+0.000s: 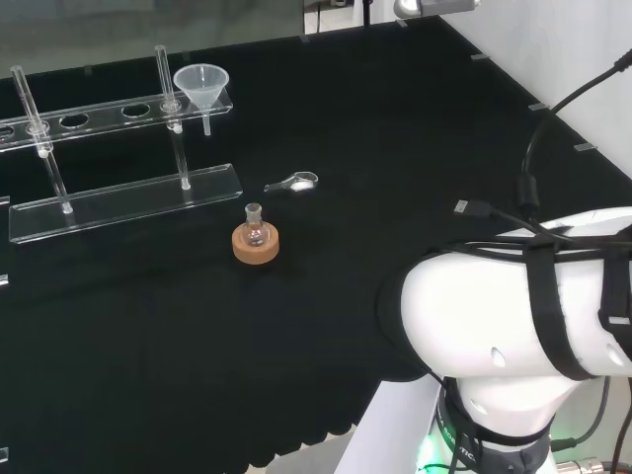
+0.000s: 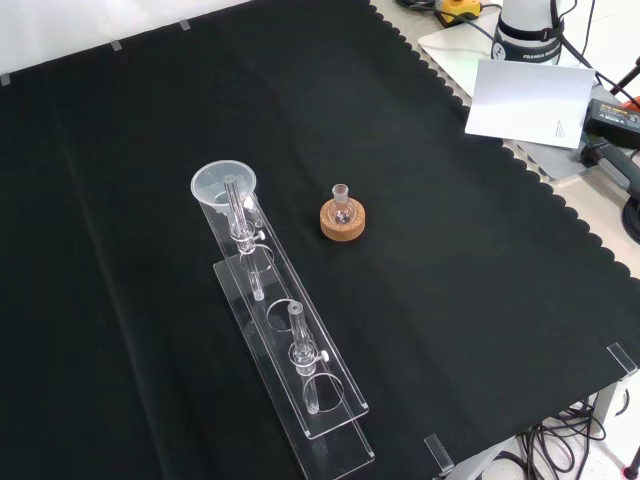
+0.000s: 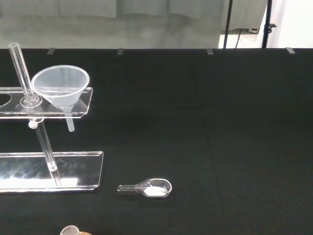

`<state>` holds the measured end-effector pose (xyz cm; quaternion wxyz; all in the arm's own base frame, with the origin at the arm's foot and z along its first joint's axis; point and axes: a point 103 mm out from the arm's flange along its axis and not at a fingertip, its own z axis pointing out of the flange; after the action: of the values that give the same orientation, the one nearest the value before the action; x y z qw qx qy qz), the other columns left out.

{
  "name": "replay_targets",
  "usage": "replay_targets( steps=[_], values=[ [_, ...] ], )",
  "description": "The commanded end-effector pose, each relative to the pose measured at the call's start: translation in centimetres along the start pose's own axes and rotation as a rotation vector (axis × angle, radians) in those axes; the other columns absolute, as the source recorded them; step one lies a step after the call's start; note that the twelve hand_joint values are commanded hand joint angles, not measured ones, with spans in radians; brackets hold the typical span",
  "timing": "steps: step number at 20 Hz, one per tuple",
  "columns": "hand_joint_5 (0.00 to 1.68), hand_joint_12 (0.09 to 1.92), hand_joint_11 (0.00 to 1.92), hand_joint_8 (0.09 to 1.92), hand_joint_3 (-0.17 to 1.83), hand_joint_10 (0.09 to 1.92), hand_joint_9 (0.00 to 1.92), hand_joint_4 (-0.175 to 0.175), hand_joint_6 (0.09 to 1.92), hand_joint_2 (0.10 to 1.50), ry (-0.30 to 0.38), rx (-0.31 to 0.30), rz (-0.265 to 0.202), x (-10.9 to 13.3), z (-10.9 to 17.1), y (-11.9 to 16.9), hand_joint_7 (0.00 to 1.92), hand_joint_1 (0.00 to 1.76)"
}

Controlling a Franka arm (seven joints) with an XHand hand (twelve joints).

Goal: Pick up the funnel from the transparent funnel stand.

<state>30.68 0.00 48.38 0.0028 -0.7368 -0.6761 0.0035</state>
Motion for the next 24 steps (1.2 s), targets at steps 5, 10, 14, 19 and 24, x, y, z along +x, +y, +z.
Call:
replay_targets(
  steps=[5, 10, 14, 19, 24],
  values=[
    [0.09, 1.29, 0.00, 0.20, 0.48, 0.59, 0.06, 0.031, 0.09, 1.14, 0.010, -0.013, -0.014, 2.9, 0.2, -0.5, 0.00, 0.00],
    [0.09, 1.30, 0.00, 0.20, 0.47, 0.59, 0.06, 0.031, 0.09, 1.15, 0.013, -0.006, 0.015, 0.2, 0.2, 0.1, 0.00, 0.00],
    [0.10, 1.30, 0.00, 0.20, 0.47, 0.59, 0.07, 0.030, 0.09, 1.15, -0.018, 0.009, 0.026, 2.0, 0.6, 0.5, 0.00, 0.00],
    [0.10, 1.30, 0.00, 0.21, 0.46, 0.59, 0.07, 0.030, 0.09, 1.15, -0.028, 0.023, 0.042, 3.7, 1.6, 1.9, 0.00, 0.00],
    [0.11, 1.30, 0.00, 0.21, 0.46, 0.59, 0.08, 0.030, 0.09, 1.15, -0.048, 0.042, 0.046, 4.5, 2.5, 4.0, 0.00, 0.00]
  ],
)
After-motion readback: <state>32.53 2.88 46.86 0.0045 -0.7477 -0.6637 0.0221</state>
